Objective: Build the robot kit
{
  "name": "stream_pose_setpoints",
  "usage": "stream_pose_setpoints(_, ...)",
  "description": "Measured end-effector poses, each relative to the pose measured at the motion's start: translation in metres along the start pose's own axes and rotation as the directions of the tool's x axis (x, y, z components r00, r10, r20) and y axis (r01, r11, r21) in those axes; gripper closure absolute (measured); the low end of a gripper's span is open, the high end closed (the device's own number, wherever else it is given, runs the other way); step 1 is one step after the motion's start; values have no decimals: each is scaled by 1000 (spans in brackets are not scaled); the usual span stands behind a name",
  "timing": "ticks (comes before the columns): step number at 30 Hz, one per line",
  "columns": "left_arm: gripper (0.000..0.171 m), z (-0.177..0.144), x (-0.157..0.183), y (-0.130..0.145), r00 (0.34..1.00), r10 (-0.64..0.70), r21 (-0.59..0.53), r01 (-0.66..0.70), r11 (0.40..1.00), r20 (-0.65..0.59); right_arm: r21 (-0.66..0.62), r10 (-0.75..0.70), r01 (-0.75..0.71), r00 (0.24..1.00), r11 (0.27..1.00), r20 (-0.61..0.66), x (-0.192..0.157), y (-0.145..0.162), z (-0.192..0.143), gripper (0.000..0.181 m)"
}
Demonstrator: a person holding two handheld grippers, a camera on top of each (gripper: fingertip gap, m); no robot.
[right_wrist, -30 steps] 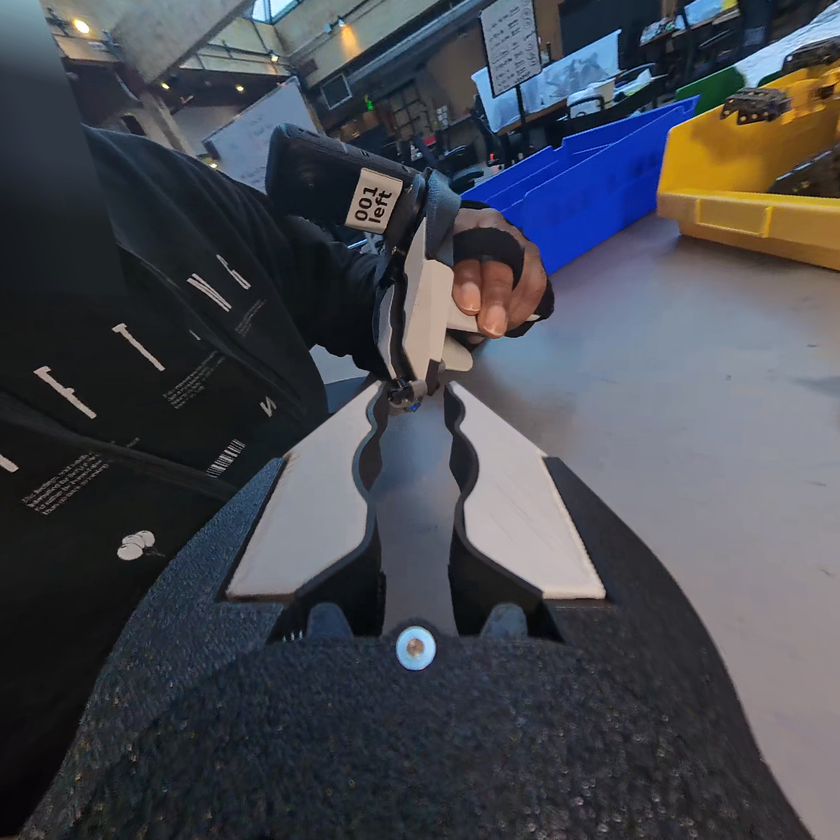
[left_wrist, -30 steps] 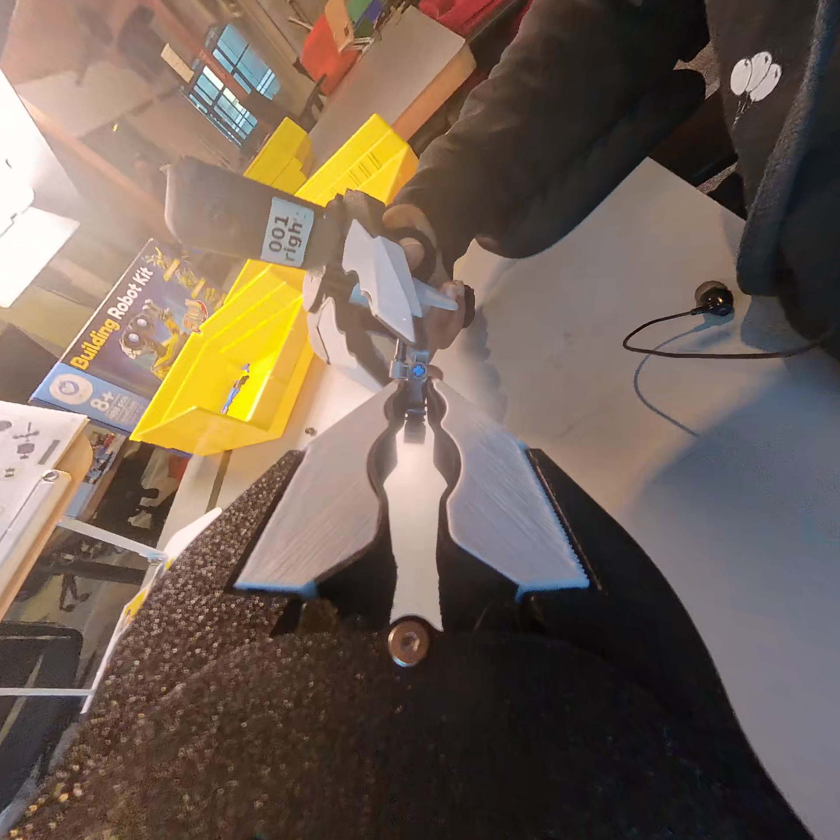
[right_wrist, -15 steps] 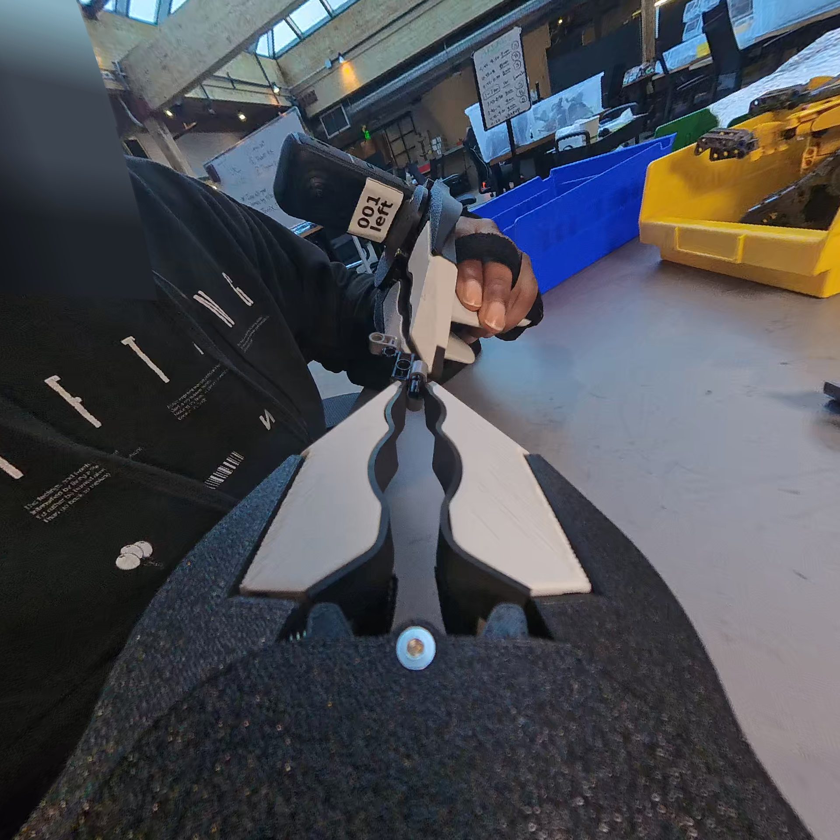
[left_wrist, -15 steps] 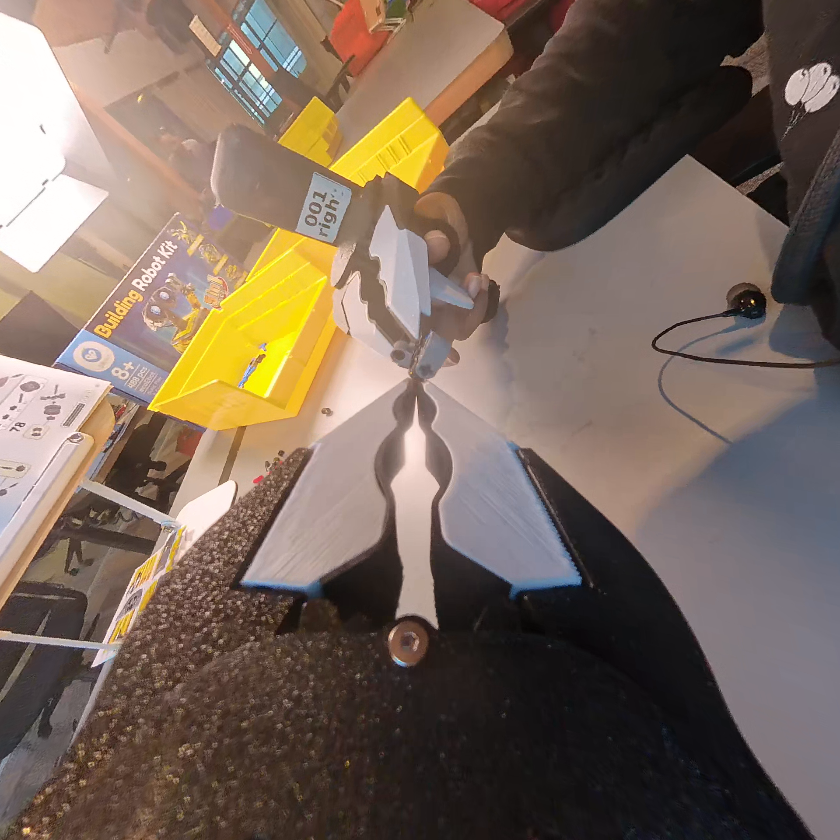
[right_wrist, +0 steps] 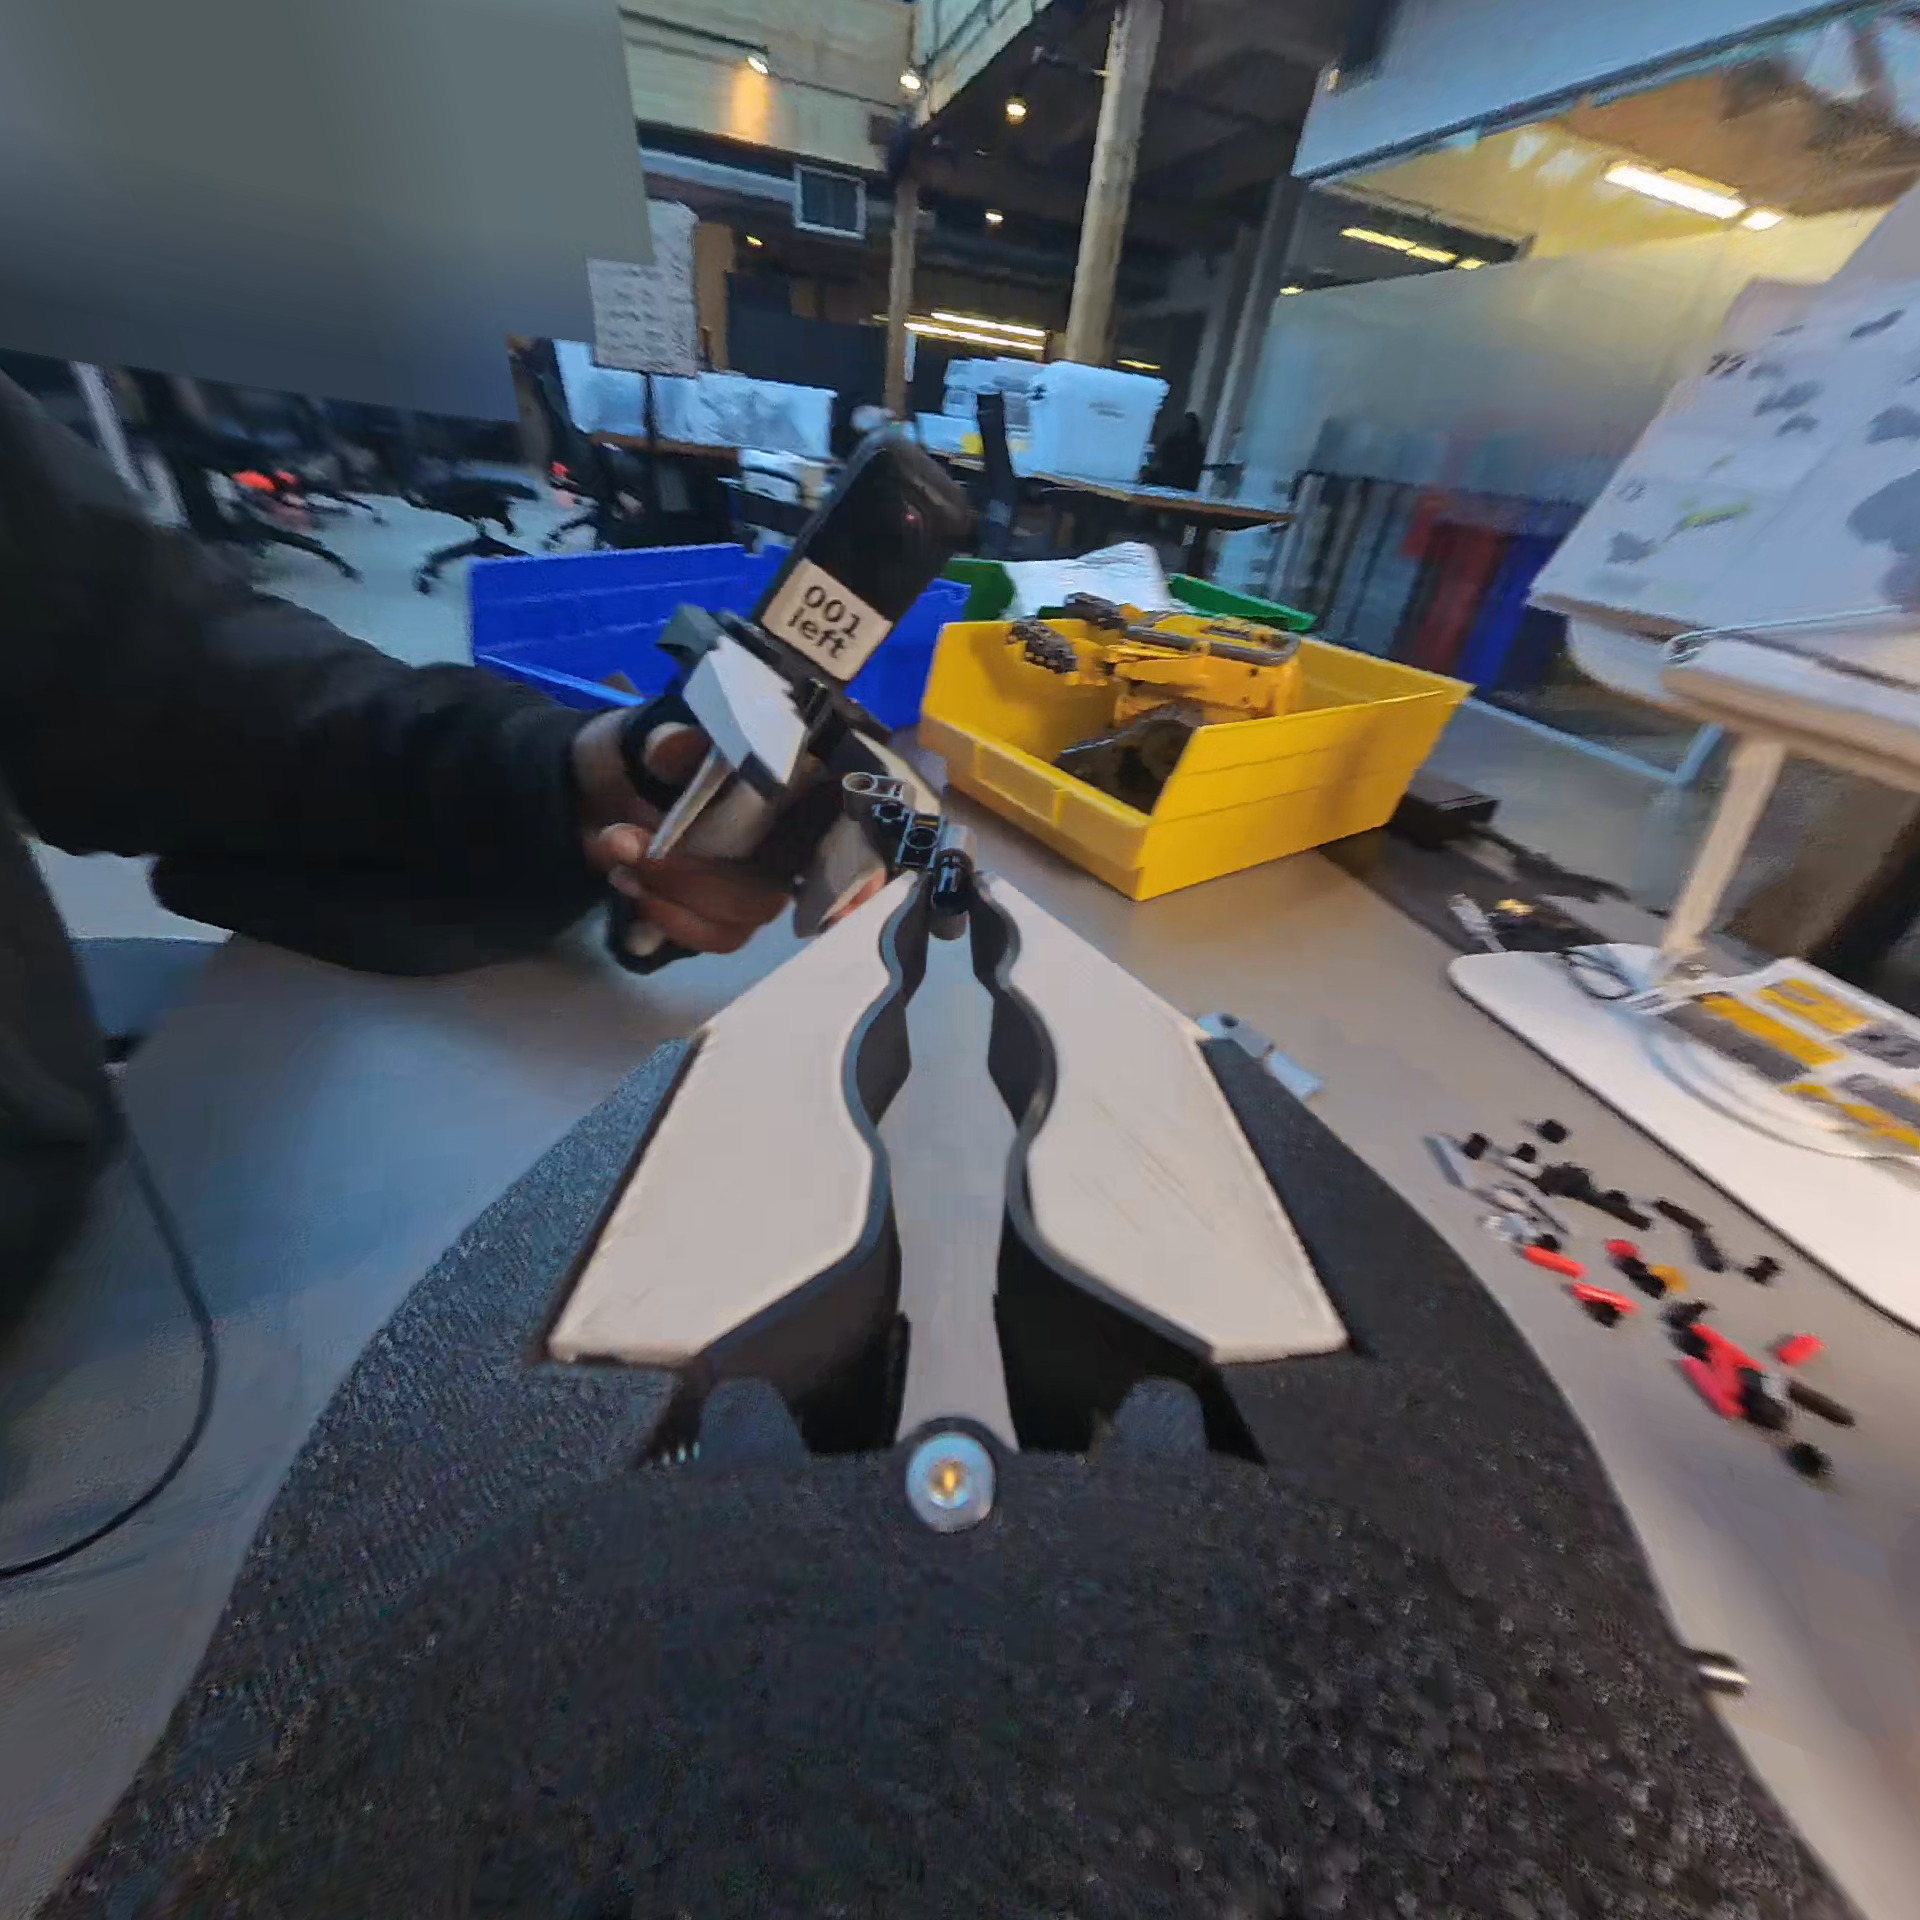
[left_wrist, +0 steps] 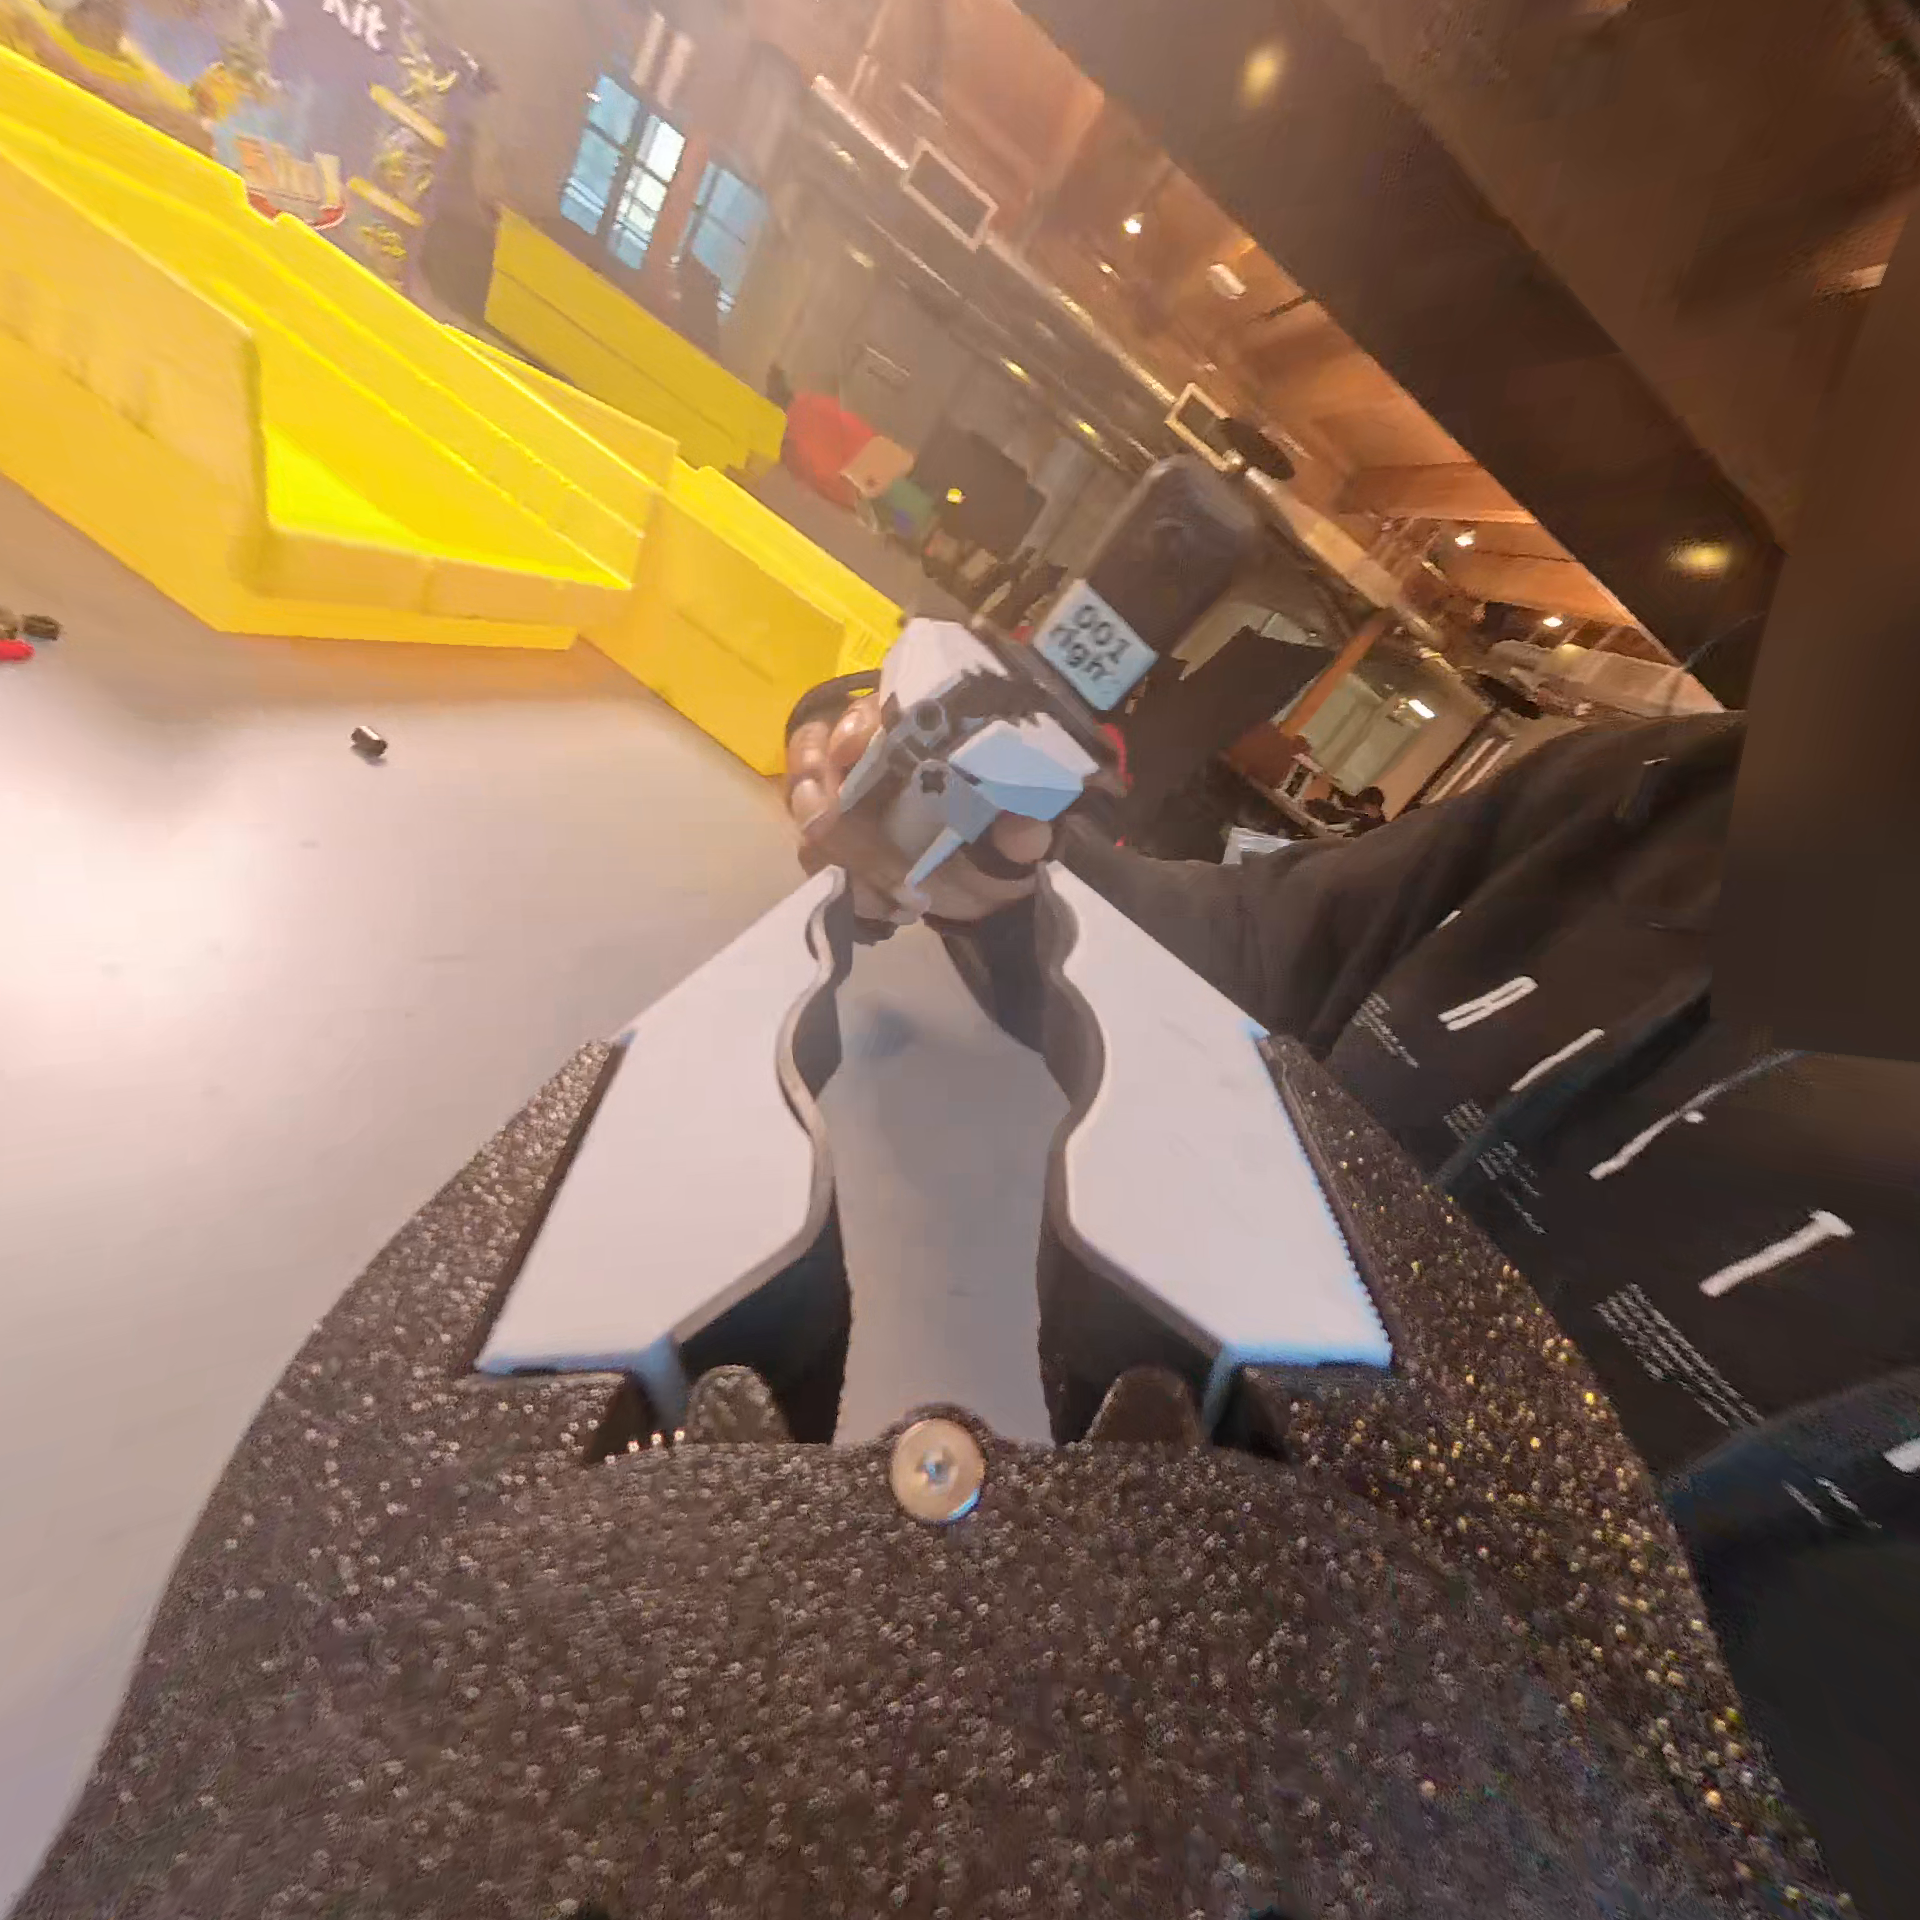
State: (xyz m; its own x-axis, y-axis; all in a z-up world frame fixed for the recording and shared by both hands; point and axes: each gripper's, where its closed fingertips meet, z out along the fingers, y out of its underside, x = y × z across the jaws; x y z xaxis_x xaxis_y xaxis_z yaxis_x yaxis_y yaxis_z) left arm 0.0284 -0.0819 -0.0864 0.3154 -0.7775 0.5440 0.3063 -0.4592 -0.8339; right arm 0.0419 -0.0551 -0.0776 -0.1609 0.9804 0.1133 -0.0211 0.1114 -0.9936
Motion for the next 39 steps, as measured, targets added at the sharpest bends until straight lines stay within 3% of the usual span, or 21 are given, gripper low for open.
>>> stream_pose_setpoints(6, 149, 7, -5, -6, 998, -39, 73, 35, 997, 55, -93, -232, 218, 955, 971, -184, -2, 5, 16, 174)
stream_pose_setpoints(8, 160, 3, -9, -9, 995, -84, 107, 78, 991, 53, -121, -303, 283, 929, 952, -212, -4, 6, 21, 175)
stream_pose_setpoints(11, 164, -1, -13, -8, 990, -135, 106, 130, 986, 41, -148, -383, 358, 900, 922, -207, -9, 8, 25, 174)
stream_pose_setpoints(13, 164, -2, -11, -4, 988, -152, 68, 150, 986, 17, -142, -398, 377, 903, 915, -164, -14, 10, 24, 171)
stream_pose_setpoints(17, 164, -3, -3, 18, 976, -213, -119, 206, 971, -50, -148, -389, 392, 920, 908, 53, -35, 21, 18, 162)
stream_pose_setpoints(19, 164, -2, 1, 32, 966, -250, -214, 231, 949, -68, -148, -416, 432, 901, 890, 127, -45, 24, 15, 159)
stream_pose_setpoints(24, 165, 1, 4, 55, 954, -294, -329, 260, 908, -60, -181, -490, 541, 831, 821, 264, -68, 42, 13, 162)
stream_pose_setpoints(35, 165, 1, 10, 70, 922, -378, -402, 317, 859, -81, -201, -499, 591, 785, 781, 367, -81, 52, 6, 164)
stream_pose_setpoints(39, 165, 1, 9, 73, 916, -394, -405, 332, 852, -77, -222, -457, 558, 805, 800, 378, -81, 55, 6, 166)
